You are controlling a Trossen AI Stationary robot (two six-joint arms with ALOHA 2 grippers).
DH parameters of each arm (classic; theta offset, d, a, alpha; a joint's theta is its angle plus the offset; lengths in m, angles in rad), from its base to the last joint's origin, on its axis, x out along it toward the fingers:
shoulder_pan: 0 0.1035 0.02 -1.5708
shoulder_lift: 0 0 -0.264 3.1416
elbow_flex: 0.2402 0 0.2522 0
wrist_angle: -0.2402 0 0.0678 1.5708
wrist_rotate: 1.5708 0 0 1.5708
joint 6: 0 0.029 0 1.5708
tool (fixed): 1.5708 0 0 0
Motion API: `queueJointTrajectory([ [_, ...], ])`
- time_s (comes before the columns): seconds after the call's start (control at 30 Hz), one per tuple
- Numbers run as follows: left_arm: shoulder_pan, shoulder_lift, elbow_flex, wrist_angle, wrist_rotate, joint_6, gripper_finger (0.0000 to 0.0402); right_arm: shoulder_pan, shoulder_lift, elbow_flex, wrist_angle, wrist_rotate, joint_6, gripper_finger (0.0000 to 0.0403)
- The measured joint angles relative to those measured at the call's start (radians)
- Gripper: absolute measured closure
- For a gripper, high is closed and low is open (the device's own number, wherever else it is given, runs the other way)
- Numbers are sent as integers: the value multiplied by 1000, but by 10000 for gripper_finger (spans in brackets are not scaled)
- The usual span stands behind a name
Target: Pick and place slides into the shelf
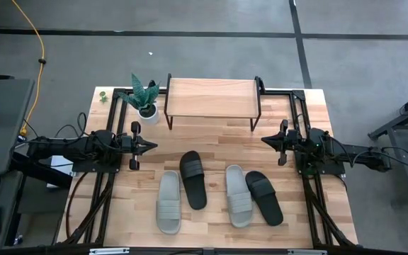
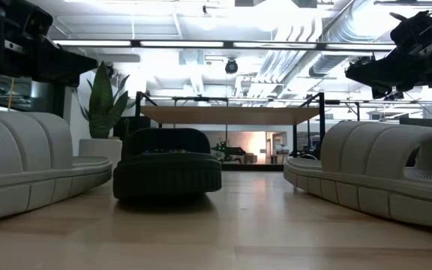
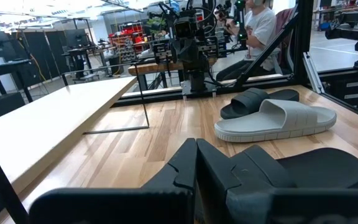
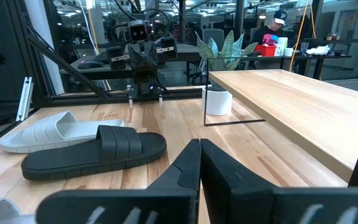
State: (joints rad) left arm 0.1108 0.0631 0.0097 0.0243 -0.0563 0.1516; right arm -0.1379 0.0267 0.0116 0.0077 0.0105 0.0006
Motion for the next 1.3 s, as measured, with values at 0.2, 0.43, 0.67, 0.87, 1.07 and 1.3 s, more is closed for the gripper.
queueJointTrajectory([
  [0.2,0,0,0,19,0,49,401,0,0,0,0,0,0,402],
  [0.43,0,0,0,17,0,53,401,0,0,0,0,0,0,402],
  [0.67,0,0,0,18,0,52,401,0,0,0,1,0,-1,402],
  [0.87,0,0,0,19,0,51,401,0,0,0,2,0,0,402],
  [1.07,0,0,0,19,1,21,401,0,0,0,2,0,0,402],
  [1.3,0,0,0,37,-20,-80,401,0,0,0,4,13,-4,402],
])
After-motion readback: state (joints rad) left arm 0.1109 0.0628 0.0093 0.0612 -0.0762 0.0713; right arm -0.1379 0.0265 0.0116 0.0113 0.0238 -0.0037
